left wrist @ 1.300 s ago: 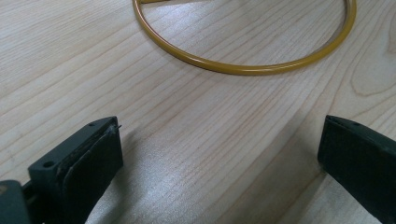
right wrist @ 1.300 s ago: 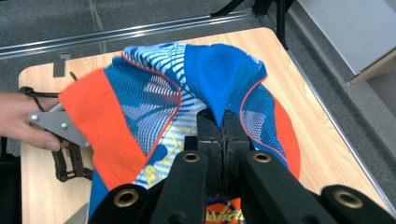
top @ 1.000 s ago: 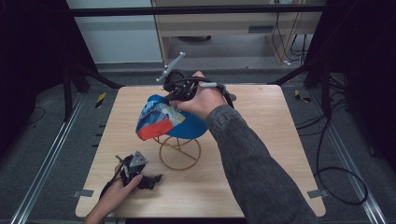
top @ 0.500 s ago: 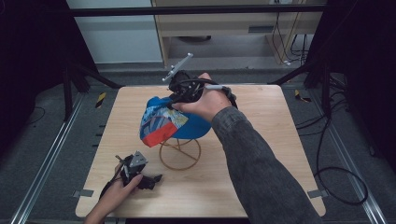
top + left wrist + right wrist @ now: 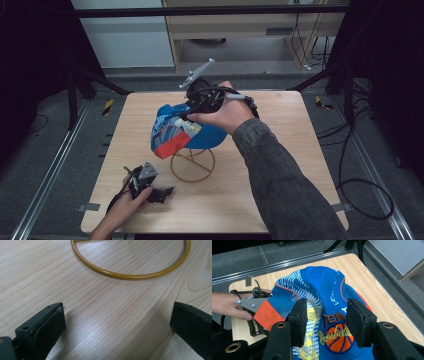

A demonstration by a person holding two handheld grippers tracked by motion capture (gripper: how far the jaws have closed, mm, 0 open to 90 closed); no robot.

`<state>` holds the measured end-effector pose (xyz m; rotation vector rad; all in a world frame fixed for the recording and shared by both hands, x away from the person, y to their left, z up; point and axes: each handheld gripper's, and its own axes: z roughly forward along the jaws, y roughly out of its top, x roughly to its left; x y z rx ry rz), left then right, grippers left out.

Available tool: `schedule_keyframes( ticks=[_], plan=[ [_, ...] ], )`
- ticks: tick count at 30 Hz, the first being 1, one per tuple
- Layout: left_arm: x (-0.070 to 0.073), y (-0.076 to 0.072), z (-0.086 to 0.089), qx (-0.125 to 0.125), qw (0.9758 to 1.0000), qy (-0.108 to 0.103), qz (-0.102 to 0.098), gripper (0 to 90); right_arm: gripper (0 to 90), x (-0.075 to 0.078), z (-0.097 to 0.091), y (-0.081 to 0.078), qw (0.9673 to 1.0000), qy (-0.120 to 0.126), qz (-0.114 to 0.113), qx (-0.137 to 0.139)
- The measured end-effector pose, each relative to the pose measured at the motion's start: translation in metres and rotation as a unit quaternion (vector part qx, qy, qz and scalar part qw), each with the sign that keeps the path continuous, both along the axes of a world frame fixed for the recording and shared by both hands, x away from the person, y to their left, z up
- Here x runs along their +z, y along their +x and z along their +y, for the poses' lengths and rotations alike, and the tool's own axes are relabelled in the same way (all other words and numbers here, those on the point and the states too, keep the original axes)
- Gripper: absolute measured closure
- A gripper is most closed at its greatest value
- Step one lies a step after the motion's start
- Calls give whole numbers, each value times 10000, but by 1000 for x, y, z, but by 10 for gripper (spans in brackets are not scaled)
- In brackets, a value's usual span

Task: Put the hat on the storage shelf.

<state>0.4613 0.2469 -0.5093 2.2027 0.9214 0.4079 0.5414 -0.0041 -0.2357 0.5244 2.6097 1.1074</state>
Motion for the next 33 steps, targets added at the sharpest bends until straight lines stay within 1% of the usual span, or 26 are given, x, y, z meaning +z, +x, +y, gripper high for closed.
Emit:
schedule_keyframes(
  ticks=[4, 11, 17, 23, 26, 33],
  plan=[
    [0, 0, 0, 0, 10000, 2, -1, 0, 514, 0, -3, -2, 10000, 51, -11, 0],
    [0, 0, 0, -4, 10000, 1, -1, 0, 499, 0, -5, -4, 10000, 61, -10, -30],
    [0, 0, 0, -2, 10000, 0, -3, 0, 471, -2, -6, -6, 10000, 63, -27, -40],
    [0, 0, 0, -3, 10000, 2, -1, 0, 434, -4, -8, -9, 9999, 122, -32, -72],
    [0, 0, 0, -4, 10000, 1, -1, 0, 399, -6, -9, -10, 9999, 129, -25, -93],
    [0, 0, 0, -1, 10000, -3, -3, 0, 278, -6, -12, -13, 9996, 187, -64, -190]
  ],
)
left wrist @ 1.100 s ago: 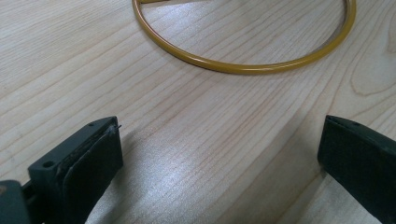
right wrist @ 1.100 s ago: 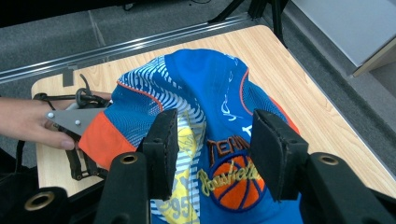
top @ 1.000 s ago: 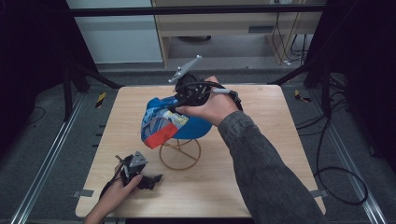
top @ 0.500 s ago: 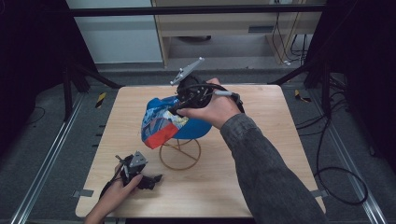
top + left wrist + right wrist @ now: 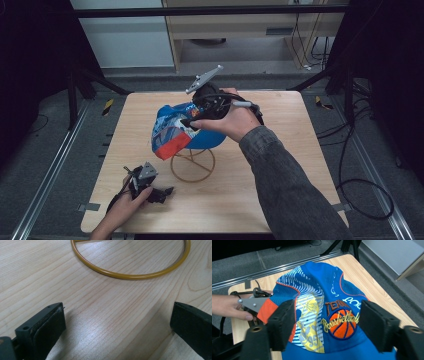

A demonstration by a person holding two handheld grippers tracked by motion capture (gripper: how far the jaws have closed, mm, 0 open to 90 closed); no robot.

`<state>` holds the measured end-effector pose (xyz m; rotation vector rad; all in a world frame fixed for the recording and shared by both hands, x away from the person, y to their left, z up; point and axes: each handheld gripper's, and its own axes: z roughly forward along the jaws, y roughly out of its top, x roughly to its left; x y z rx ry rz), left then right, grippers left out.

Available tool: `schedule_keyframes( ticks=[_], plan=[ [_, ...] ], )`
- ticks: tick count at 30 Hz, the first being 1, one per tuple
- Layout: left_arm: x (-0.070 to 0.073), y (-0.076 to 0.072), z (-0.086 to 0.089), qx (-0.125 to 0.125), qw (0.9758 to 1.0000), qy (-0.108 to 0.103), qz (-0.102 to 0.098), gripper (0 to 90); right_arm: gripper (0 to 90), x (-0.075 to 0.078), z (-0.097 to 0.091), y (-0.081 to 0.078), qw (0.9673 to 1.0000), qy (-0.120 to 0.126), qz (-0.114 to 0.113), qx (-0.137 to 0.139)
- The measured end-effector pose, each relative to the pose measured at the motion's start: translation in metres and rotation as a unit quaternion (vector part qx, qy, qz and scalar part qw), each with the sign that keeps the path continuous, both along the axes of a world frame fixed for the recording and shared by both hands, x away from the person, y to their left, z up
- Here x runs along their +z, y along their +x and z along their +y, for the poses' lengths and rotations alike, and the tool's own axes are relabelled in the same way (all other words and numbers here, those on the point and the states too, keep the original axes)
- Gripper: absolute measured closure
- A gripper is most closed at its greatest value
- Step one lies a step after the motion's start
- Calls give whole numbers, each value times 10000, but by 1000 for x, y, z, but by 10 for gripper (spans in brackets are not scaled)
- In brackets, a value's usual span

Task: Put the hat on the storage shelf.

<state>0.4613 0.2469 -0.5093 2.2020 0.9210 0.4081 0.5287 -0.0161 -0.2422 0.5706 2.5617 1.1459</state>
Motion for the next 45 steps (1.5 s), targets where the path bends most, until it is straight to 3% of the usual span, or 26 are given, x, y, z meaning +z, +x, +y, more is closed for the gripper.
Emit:
schedule_keyframes(
  ticks=[14, 22, 45],
  plan=[
    [0, 0, 0, -4, 10000, 4, 6, 0, 51, 5, -11, -12, 9993, 203, -245, -214],
    [0, 0, 0, 0, 10000, -1, 0, 0, 53, 3, -25, -20, 9979, 254, -410, -421],
    [0, 0, 0, -12, 10000, 14, 6, 0, 48, 0, -98, -42, 9940, 351, -447, -938]
  ],
)
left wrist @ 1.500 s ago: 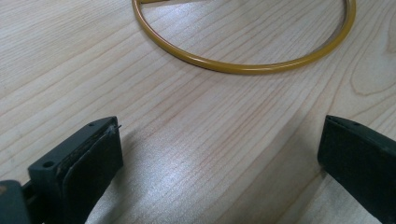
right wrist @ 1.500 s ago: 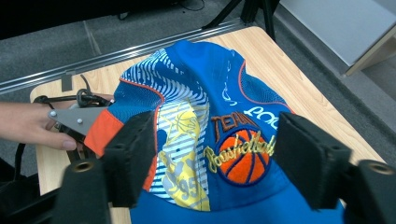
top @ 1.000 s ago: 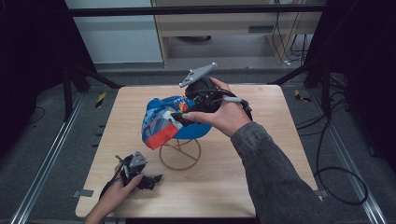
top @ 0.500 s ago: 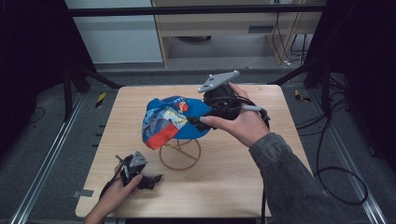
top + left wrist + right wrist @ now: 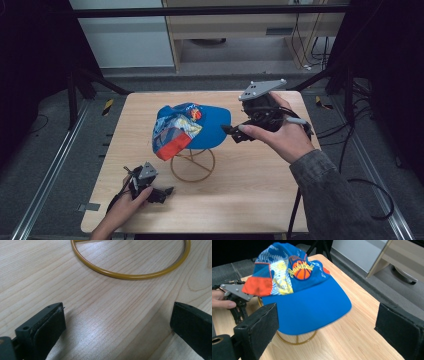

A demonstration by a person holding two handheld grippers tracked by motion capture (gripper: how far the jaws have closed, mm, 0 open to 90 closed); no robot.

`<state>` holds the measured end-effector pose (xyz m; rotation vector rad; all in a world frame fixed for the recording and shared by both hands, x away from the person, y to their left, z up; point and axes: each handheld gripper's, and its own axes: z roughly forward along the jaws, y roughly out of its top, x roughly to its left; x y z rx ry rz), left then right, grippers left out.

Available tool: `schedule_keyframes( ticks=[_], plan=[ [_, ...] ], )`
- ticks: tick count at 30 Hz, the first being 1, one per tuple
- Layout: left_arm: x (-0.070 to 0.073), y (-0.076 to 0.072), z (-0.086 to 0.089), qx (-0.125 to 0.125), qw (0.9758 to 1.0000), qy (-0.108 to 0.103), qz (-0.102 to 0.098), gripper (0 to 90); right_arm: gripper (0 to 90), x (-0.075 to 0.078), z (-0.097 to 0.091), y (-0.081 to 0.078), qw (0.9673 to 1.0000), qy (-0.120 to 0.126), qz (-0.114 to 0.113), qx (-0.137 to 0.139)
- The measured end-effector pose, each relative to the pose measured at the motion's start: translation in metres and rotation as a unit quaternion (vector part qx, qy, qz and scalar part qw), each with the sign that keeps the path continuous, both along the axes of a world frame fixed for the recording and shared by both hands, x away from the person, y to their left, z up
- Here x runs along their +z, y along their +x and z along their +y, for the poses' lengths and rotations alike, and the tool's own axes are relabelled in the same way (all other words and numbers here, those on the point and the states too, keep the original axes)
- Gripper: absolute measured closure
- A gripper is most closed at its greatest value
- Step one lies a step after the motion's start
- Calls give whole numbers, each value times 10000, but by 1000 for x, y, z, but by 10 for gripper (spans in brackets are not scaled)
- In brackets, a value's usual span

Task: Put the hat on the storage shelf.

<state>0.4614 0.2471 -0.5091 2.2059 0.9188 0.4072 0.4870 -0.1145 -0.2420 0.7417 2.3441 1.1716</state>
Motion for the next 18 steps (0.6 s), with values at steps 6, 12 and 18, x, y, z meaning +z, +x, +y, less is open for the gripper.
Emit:
schedule_keyframes(
  ticks=[6, 12, 18],
  plan=[
    [0, 0, 0, 0, 10000, 0, 1, 0, 48, -5, -14, -2, 9999, 37, 5, -113],
    [0, 0, 0, 7, 10000, -7, -7, 0, 48, -11, -26, -6, 9998, 38, 33, -193],
    [0, 0, 0, 10, 10000, -9, -9, 0, 48, -16, -35, -9, 9997, 69, 69, -239]
  ],
)
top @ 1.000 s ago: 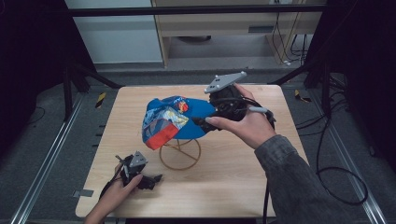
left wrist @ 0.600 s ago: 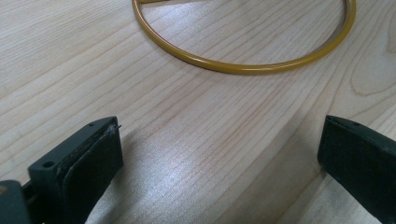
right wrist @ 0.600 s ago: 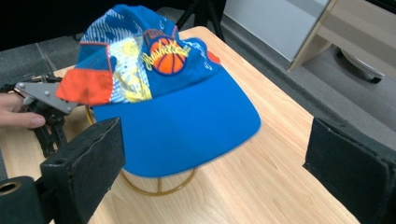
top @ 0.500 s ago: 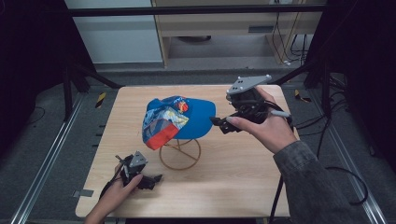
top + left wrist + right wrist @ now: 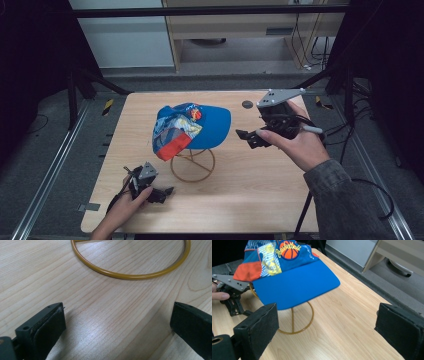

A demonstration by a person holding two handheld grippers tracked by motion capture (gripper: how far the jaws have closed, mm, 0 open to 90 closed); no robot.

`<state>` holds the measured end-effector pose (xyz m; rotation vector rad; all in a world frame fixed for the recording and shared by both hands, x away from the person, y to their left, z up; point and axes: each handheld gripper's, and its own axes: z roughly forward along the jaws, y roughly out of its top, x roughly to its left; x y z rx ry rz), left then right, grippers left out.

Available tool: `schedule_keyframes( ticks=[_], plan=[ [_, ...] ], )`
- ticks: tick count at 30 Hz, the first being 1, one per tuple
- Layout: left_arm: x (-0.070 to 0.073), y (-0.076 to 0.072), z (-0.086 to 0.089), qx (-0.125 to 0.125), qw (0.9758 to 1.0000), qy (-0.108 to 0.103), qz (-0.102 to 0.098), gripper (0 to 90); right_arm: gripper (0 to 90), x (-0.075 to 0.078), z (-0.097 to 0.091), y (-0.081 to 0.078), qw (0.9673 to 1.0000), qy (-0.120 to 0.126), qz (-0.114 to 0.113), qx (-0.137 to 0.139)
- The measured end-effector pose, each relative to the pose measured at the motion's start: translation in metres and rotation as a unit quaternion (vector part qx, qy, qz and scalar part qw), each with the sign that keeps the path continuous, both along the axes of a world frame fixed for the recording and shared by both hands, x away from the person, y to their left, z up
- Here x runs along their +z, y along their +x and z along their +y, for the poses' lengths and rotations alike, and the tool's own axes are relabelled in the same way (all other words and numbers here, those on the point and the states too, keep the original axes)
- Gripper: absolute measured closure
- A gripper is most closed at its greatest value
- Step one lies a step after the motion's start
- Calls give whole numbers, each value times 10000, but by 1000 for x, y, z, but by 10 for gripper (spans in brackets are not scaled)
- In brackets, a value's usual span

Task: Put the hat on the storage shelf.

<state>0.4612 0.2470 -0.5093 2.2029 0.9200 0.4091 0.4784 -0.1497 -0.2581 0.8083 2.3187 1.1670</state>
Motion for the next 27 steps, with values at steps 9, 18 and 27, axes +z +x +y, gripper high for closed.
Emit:
schedule_keyframes(
  ticks=[9, 18, 27],
  plan=[
    [0, 0, 0, -1, 10000, 0, -2, 0, 48, -13, -23, -5, 9997, 25, 107, -199],
    [0, 0, 0, 9, 10000, -14, 4, 0, 51, -30, -42, -6, 9990, 119, 179, -381],
    [0, 0, 0, -9, 10000, 9, 8, 0, 63, -46, -57, -6, 9985, 201, 236, -449]
  ],
)
